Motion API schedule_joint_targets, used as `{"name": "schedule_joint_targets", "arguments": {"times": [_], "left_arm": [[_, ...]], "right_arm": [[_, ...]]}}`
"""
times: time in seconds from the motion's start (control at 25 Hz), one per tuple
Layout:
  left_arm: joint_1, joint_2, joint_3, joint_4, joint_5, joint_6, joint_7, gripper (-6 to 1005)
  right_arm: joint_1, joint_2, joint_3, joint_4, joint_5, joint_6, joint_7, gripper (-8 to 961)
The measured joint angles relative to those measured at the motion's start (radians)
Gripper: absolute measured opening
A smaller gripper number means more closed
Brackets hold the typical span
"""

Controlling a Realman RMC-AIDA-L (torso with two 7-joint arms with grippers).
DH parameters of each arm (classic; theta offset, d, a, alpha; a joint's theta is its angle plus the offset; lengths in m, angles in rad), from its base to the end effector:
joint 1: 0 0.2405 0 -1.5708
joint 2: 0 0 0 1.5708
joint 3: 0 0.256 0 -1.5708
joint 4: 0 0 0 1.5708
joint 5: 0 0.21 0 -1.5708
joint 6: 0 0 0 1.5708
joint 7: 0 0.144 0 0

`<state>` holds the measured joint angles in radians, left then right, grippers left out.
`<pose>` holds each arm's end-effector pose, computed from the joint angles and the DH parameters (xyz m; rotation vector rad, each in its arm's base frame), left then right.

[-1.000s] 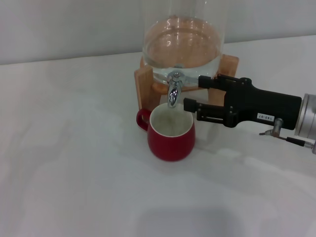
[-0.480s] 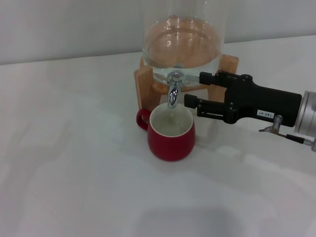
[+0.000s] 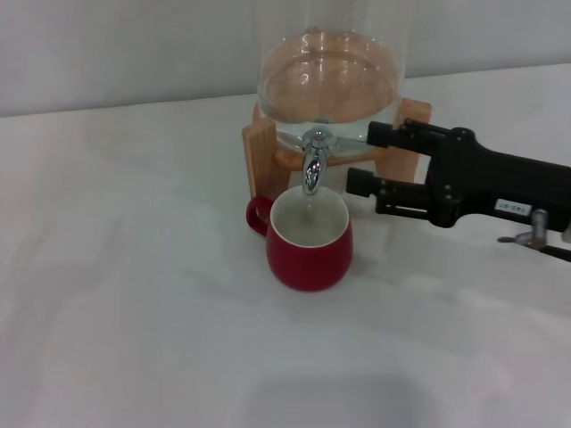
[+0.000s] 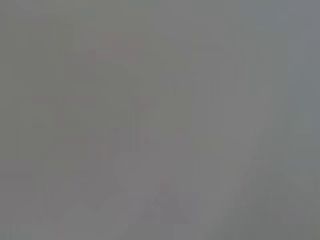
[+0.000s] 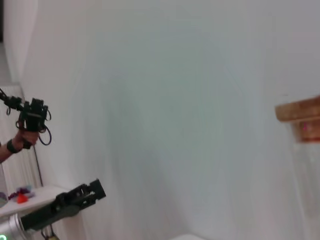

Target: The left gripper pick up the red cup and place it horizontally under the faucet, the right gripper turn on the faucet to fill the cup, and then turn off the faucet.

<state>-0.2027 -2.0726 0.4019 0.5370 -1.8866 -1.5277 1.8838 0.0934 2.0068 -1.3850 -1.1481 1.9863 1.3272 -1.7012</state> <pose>-0.3621 0.2624 0.1123 -1.5816 -0.7599 -1.2269 0.2167 0.2872 0.0391 -2.4711 0.4508 1.0822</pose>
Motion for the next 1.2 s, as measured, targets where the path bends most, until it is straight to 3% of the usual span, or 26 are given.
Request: {"name": "schedule_joint_targets", "arguments": {"times": [0.36, 0.72, 0.96, 1.2], "left_arm": [[0.011, 0.001, 0.001, 0.004, 0.004, -0.002, -0.002, 833], [0.05, 0.0, 0.006, 0.008, 0.007, -0.005, -0.004, 833], [0.058, -0.001, 0.011, 0.01, 0.068, -0.053, -0.004, 833], [0.07, -0.002, 0.004, 0.012, 0.11, -0.162, 0.036, 833]], "right_arm": [[-0.008, 0.0, 0.14, 0.049, -0.003, 0.069, -0.006, 798], [-0.012, -0.002, 0.377, 0.152, -0.014, 0.067, -0.076, 798], [-0.002, -0.003, 0.494, 0.199, -0.032, 0.007, -0.137, 798], [0.013, 0.001, 0.537, 0.215, -0.008, -0.136, -0.186, 798]]}}
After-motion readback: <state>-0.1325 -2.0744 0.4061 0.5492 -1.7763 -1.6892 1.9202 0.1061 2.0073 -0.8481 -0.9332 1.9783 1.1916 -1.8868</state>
